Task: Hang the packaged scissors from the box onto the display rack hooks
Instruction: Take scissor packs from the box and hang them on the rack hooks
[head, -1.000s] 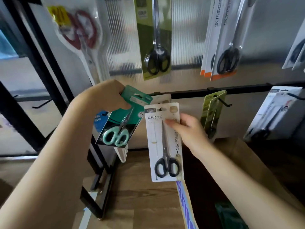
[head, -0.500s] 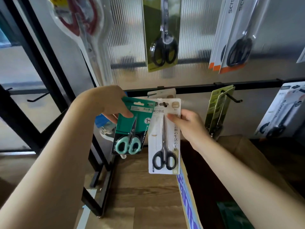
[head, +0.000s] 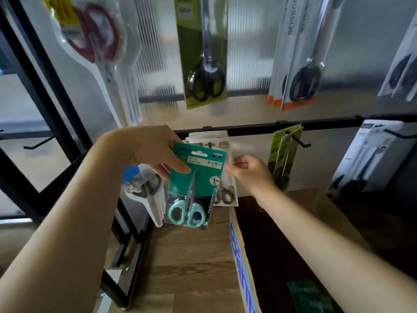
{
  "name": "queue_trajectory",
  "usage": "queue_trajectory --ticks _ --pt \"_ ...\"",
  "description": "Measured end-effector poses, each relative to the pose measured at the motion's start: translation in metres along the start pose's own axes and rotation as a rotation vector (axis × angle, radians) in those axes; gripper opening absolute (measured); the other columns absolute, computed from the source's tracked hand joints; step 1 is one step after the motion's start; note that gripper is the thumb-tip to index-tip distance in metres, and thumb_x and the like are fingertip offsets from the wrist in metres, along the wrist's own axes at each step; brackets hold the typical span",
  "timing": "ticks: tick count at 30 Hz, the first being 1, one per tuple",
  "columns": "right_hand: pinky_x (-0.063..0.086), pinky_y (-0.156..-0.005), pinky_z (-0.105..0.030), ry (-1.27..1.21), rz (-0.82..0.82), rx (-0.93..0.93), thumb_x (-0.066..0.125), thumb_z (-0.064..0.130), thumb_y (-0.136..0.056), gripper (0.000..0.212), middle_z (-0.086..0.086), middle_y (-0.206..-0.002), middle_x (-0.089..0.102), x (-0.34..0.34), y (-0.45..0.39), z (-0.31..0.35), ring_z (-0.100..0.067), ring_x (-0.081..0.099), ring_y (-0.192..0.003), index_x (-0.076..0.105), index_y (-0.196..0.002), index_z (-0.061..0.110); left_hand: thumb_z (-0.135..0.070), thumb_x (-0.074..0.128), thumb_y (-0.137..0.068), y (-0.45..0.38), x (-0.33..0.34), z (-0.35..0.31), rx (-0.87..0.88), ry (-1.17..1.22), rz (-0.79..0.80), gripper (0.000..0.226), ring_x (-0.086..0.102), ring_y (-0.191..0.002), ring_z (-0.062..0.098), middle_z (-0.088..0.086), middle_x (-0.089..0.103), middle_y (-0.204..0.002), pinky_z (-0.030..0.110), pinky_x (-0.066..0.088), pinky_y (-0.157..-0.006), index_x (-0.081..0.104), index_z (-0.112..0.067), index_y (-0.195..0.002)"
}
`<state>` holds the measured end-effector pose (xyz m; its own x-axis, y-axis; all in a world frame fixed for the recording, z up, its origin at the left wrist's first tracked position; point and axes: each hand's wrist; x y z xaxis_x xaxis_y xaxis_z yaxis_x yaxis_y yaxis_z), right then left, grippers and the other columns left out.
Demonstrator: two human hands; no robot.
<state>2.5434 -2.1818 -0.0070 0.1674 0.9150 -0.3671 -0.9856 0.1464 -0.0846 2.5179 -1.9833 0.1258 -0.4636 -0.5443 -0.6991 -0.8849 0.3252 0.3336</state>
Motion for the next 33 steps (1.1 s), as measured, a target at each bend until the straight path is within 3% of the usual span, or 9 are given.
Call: queue_trajectory --ticks 2,5,8,13,17,20,26,29,33 --pt "0.041 -0.079 -0.023 0.020 -0.025 0.049 0.062 0.033 -0.089 0.041 0.006 -0.115 0.058 -0.016 0.005 -0.014 -0.014 0.055 -0.107 0.053 -0.126 0.019 -0.005 0.070 -0.079 -0.001 0.007 -0.013 0.023 -0.024 0.027 0.009 0.072 -0.083 0.016 0.001 0.075 -0.084 0.028 0.059 -0.072 0.069 -0.011 -0.086" --pt "0.048 -0.090 -0.032 -0.009 -0.058 0.107 0.061 0.029 -0.090 0.039 0.003 -0.116 0.059 -0.046 0.015 -0.039 -0.016 0.057 -0.108 0.053 -0.127 0.018 -0.005 0.070 -0.080 -0.008 0.022 -0.034 0.043 -0.066 0.080 0.009 0.072 -0.082 0.016 0.003 0.075 -0.087 0.027 0.059 -0.071 0.068 -0.011 -0.085" --pt "0.051 -0.090 -0.035 -0.026 -0.116 0.168 0.061 0.022 -0.090 0.031 0.004 -0.103 0.061 -0.079 0.024 -0.065 -0.017 0.060 -0.101 0.058 -0.120 0.014 -0.004 0.070 -0.080 -0.020 0.045 -0.060 0.098 -0.084 0.098 0.009 0.072 -0.080 0.016 0.005 0.075 -0.089 0.030 0.059 -0.072 0.068 -0.011 -0.086" --pt "0.050 -0.089 -0.036 0.081 -0.280 0.182 0.065 0.022 -0.088 0.023 -0.003 -0.104 0.068 -0.146 0.038 -0.101 -0.022 0.064 -0.096 0.066 -0.109 0.014 -0.008 0.070 -0.081 -0.051 0.095 -0.117 0.262 -0.109 0.055 0.014 0.069 -0.066 0.007 -0.004 0.072 -0.081 0.016 0.052 -0.055 0.068 -0.009 -0.095" --pt "0.050 -0.094 -0.039 0.089 -0.373 0.221 0.061 0.023 -0.091 0.022 0.001 -0.107 0.063 -0.197 0.046 -0.124 -0.020 0.062 -0.101 0.065 -0.112 0.018 -0.011 0.070 -0.082 -0.082 0.144 -0.152 0.389 -0.128 -0.007 0.010 0.068 -0.084 0.012 0.000 0.073 -0.093 0.030 0.057 -0.072 0.069 -0.011 -0.092" --pt "0.050 -0.094 -0.041 0.077 -0.434 0.241 0.057 0.022 -0.093 0.021 0.002 -0.108 0.060 -0.231 0.048 -0.144 -0.020 0.060 -0.104 0.064 -0.113 0.018 -0.009 0.068 -0.083 -0.101 0.181 -0.182 0.474 -0.025 -0.029 0.018 0.066 -0.091 0.005 -0.003 0.070 -0.104 0.020 0.055 -0.077 0.065 -0.012 -0.101" --pt "0.049 -0.084 -0.030 0.066 -0.512 0.285 0.054 0.016 -0.094 0.015 0.004 -0.106 0.062 -0.285 0.050 -0.182 -0.012 0.058 -0.096 0.061 -0.107 0.016 -0.003 0.062 -0.087 -0.138 0.259 -0.255 0.493 0.385 0.010 0.017 0.067 -0.095 0.013 0.002 0.067 -0.106 0.023 0.056 -0.076 0.064 -0.005 -0.104" --pt "0.051 -0.083 -0.029 0.073 -0.528 0.294 0.055 0.013 -0.093 0.018 -0.001 -0.106 0.066 -0.307 0.055 -0.202 -0.014 0.061 -0.097 0.063 -0.108 0.012 -0.006 0.064 -0.087 -0.164 0.293 -0.302 0.479 0.436 -0.023 0.004 0.068 -0.083 0.015 0.006 0.069 -0.101 0.026 0.058 -0.076 0.065 -0.010 -0.087" --pt "0.042 -0.073 -0.015 0.086 -0.552 0.319 0.050 0.020 -0.096 0.024 0.001 -0.112 0.062 -0.335 0.062 -0.222 -0.006 0.055 -0.094 0.058 -0.118 0.014 -0.012 0.069 -0.084 -0.197 0.328 -0.359 0.505 0.440 -0.106 0.007 0.070 -0.087 0.020 0.008 0.072 -0.098 0.039 0.056 -0.085 0.069 -0.016 -0.079"
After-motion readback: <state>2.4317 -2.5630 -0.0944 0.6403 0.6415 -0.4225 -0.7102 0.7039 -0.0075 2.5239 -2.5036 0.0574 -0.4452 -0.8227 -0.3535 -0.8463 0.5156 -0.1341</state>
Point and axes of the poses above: each hand's wrist, its own y-axis away from the middle knuckle, its own x-axis out of the palm, z = x × y
